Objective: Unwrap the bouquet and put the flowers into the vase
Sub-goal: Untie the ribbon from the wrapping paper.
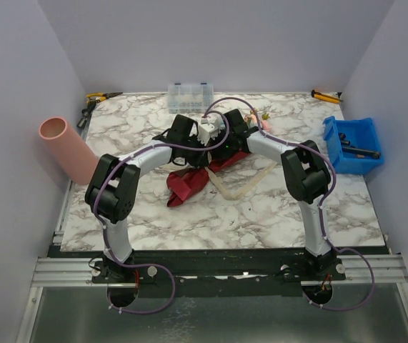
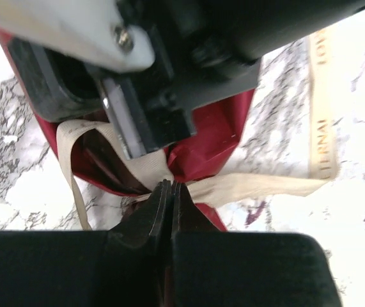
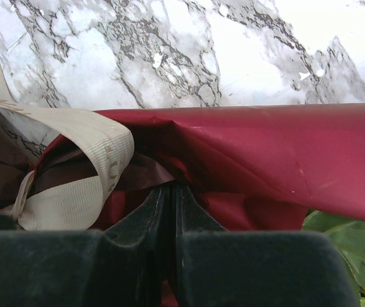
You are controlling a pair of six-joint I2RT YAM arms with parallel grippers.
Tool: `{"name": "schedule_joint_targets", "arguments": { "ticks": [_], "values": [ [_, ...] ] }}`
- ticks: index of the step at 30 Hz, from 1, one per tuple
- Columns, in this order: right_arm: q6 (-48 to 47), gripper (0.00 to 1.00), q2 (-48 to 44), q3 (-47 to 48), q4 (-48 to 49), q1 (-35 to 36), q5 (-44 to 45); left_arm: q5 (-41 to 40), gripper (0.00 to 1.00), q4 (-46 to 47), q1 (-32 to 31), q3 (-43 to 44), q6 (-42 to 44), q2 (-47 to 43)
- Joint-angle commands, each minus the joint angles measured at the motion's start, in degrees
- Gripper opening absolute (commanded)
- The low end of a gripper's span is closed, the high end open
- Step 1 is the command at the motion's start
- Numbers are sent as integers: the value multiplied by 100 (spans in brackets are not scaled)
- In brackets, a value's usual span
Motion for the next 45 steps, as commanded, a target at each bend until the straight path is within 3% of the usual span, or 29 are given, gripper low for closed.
{"name": "schedule_joint_targets", "arguments": {
  "ticks": [1,7,11,13,15,19,40,45],
  "values": [
    [-121,10,975,-537,-1390,36,638,603,0,463,-26,154,-587,-605],
    [-127,10,964,-541,-1383,32,632,619,0,650,35,57,-677,-710],
    [-131,10,971,-543,-1381,36,635,444,1,354,-17,29,-93,-642],
    [-127,10,976,-537,-1394,31,630,320,20,223,-17,-3,56,-568],
    [-123,10,979,-525,-1398,35,630,260,31,125,-17,-48,177,-487],
    [-119,10,985,-531,-1400,31,644,136,38,114,-17,-138,243,-391],
    [-118,10,997,-512,-1407,34,641,-208,39,119,-83,-116,285,5],
    [-118,10,1000,-516,-1407,31,640,-221,43,114,-87,-185,290,-42]
  ]
}}
